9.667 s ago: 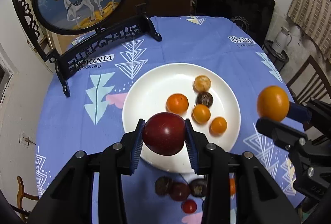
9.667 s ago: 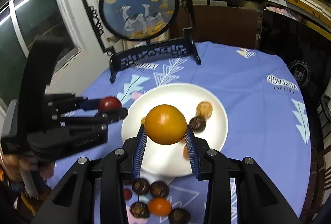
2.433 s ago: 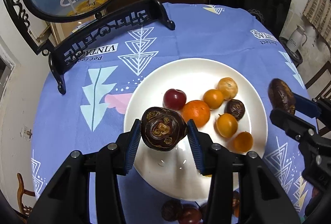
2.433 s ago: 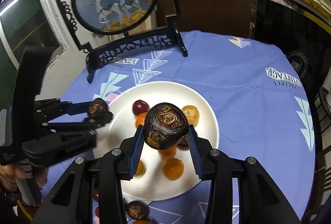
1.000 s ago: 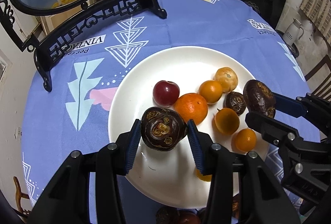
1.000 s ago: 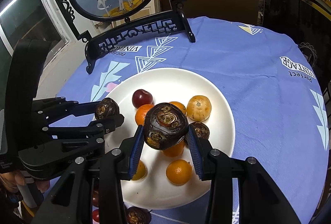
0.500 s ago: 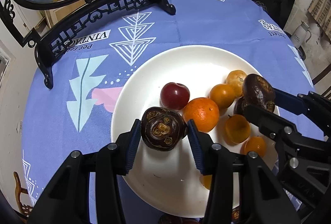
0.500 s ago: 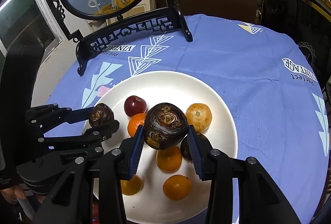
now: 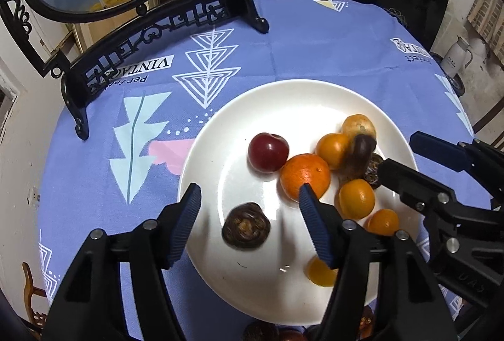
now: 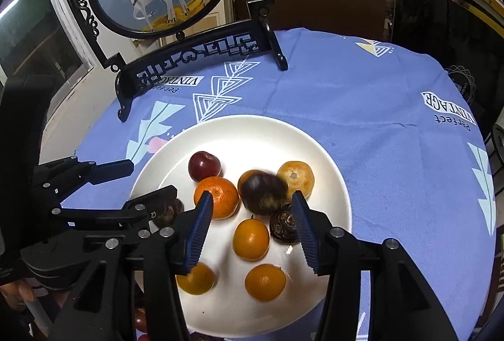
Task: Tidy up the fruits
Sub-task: 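Move both grippers back to the fruit cluster beside the plate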
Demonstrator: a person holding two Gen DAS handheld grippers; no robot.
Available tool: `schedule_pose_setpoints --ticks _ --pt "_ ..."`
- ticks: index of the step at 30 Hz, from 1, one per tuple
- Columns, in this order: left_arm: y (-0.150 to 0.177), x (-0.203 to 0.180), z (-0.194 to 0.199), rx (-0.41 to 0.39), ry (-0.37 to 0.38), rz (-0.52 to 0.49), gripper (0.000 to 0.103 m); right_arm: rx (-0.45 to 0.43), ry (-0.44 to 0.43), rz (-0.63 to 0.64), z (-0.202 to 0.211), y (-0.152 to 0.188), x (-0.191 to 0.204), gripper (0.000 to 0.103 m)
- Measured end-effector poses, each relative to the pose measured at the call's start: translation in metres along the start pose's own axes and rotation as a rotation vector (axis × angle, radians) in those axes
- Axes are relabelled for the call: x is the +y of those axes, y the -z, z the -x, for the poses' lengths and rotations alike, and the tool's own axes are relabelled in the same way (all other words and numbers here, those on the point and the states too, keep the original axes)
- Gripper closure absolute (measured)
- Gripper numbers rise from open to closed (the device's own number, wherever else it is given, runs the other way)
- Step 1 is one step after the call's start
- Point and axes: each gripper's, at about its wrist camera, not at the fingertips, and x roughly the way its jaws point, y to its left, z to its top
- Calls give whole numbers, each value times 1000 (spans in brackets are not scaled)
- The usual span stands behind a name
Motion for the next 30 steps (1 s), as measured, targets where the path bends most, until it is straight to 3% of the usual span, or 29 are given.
schedule_pose_setpoints --ticks 5,10,15,22,25,30 --pt "5 -3 13 -24 -5 -13 38 -9 -2 -13 12 5 0 49" --pt "16 0 30 -76 -54 -25 24 -23 -1 -14 27 14 3 46" --pt "35 12 46 -89 -45 -13 23 -26 -12 -7 41 30 8 45" --pt "101 24 63 -41 46 -29 23 49 -45 66 59 100 19 45" --pt "135 18 64 2 79 -57 23 113 -51 95 59 136 23 45" --pt "183 -5 56 78 120 -123 23 194 -30 85 43 167 25 42"
